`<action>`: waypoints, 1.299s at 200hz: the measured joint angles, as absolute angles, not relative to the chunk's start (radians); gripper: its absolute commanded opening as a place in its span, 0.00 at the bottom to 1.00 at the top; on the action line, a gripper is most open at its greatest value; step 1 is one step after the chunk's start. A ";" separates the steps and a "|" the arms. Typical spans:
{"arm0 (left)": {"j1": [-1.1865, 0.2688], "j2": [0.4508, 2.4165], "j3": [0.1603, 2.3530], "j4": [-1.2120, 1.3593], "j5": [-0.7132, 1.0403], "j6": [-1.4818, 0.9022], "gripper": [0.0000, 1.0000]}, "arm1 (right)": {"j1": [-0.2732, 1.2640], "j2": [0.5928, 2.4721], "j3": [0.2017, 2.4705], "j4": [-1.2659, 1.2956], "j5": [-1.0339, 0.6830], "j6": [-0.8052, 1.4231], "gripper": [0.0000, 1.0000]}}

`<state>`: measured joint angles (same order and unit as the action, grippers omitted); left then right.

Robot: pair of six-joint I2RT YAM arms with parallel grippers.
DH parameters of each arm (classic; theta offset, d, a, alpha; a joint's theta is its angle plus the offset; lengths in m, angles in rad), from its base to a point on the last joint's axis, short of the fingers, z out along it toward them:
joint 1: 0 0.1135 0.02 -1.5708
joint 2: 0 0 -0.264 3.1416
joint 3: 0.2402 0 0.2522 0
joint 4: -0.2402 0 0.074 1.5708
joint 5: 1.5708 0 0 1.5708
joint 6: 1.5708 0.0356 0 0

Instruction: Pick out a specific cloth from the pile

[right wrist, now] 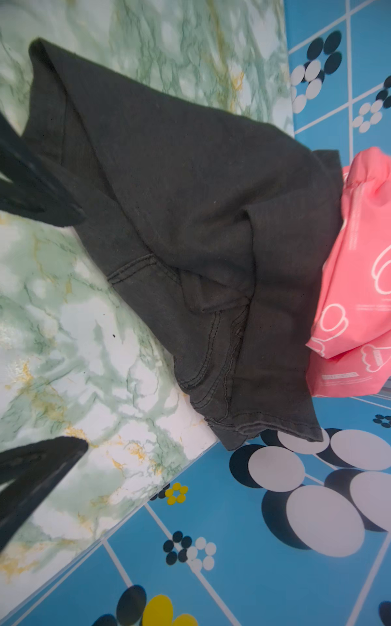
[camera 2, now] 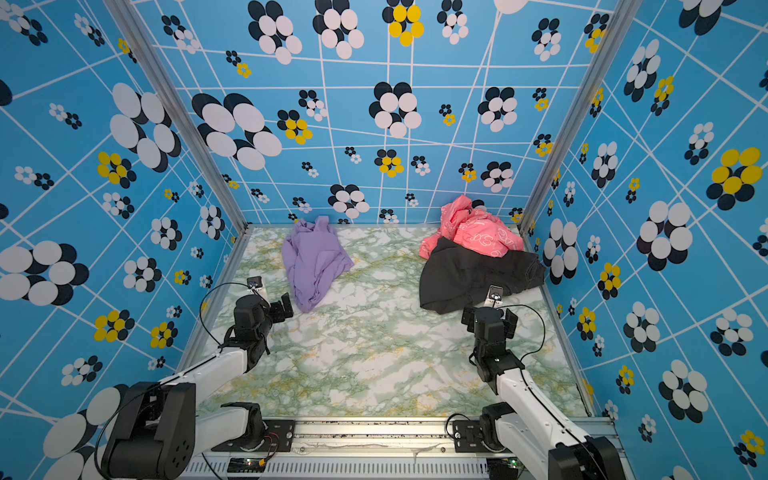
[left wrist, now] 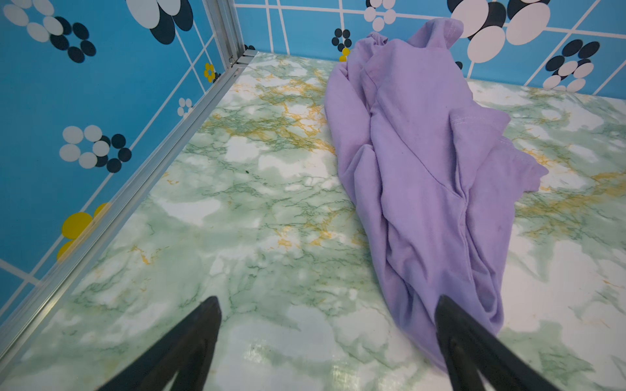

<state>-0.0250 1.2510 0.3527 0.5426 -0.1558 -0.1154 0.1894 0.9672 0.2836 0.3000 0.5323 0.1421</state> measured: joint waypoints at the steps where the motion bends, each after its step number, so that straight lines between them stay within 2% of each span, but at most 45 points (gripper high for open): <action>1: -0.025 1.254 0.353 0.545 -0.155 -0.115 0.99 | 0.189 0.971 0.283 0.302 0.532 0.142 0.99; 45: 0.001 1.419 0.368 0.712 -0.089 -0.081 0.99 | 0.155 1.196 0.302 0.435 0.447 0.108 0.99; 96: 0.007 1.524 0.373 0.841 -0.031 -0.068 0.99 | 0.131 1.426 0.465 0.546 0.326 0.043 0.99; 181: 0.007 1.533 0.373 0.921 0.012 -0.058 0.99 | 0.049 1.507 0.459 0.705 0.229 0.014 0.99; 206: 0.007 1.533 0.373 0.921 0.012 -0.055 0.99 | 0.039 1.529 0.401 0.834 0.199 0.013 0.99; 260: 0.006 1.533 0.373 0.921 0.011 -0.051 0.99 | 0.039 1.540 0.382 0.876 0.176 0.014 0.99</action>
